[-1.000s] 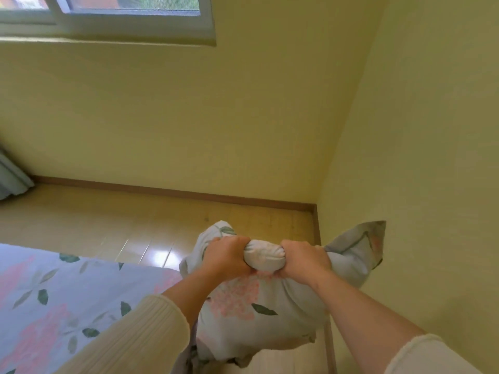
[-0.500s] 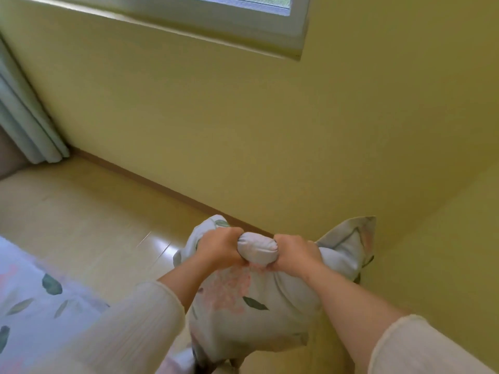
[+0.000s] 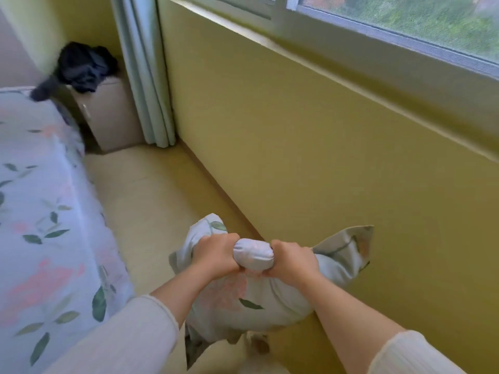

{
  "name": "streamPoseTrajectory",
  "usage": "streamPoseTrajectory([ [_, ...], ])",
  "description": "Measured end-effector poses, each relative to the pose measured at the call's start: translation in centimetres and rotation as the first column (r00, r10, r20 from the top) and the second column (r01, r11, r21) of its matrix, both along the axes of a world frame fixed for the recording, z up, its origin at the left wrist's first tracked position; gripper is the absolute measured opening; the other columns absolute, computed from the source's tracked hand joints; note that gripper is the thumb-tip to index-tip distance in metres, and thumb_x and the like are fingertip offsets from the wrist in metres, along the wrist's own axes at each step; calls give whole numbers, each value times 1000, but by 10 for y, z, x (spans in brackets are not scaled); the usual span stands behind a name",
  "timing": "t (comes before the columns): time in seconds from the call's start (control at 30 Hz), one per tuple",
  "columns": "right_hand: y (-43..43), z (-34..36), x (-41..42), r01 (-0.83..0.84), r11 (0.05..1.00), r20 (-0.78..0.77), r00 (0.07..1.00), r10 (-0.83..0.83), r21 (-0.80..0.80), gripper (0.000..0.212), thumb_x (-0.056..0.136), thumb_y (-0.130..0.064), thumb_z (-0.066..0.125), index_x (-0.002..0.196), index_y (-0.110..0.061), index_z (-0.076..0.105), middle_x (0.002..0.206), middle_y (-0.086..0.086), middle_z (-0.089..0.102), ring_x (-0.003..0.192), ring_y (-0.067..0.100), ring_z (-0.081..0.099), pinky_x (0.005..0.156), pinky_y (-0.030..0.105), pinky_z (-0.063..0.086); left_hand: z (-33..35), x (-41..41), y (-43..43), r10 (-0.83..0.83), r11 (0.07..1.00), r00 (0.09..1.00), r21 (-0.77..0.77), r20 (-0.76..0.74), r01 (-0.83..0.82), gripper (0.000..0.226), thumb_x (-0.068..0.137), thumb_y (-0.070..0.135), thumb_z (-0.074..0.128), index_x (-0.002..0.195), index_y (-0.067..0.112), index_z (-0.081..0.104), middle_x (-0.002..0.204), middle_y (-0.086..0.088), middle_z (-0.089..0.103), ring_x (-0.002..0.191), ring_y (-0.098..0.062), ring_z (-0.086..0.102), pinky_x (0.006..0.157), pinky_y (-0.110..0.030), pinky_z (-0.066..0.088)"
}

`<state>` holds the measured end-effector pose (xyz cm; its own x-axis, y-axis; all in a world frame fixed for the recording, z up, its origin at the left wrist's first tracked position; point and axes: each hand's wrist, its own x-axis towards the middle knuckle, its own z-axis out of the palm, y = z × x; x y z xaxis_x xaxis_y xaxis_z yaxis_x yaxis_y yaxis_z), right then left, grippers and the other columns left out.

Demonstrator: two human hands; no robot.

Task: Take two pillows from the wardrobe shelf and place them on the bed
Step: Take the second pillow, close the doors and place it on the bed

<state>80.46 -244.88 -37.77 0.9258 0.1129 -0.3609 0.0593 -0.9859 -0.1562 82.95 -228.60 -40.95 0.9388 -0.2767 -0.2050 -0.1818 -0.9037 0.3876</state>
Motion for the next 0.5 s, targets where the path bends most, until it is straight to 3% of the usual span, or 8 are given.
streamPoseTrajectory([
  [0.13,28,-14,87,-122,991,33,992,120,49,42,73,-52,64,83,-21,37,87,1,59,80,26,53,69,31,31,-6,63,30,201,979,979,30,23,-202,32,70,33,60,59,25,32,65,5,49,82,-28,56,63,-28,30],
  [0.33,69,-18,243,-295,949,25,955,294,113,41,72,-53,63,82,-23,36,83,-5,51,76,22,45,68,30,31,9,181,67,415,906,908,67,65,-419,34,72,29,58,58,24,27,85,-3,65,75,-25,44,60,-28,27],
  [0.5,117,-10,336,-448,888,20,894,448,109,43,72,-55,62,84,-22,37,91,1,62,81,25,53,72,31,31,17,247,104,548,831,834,75,58,-551,34,72,25,56,56,22,26,59,5,40,74,-26,45,53,-29,22],
])
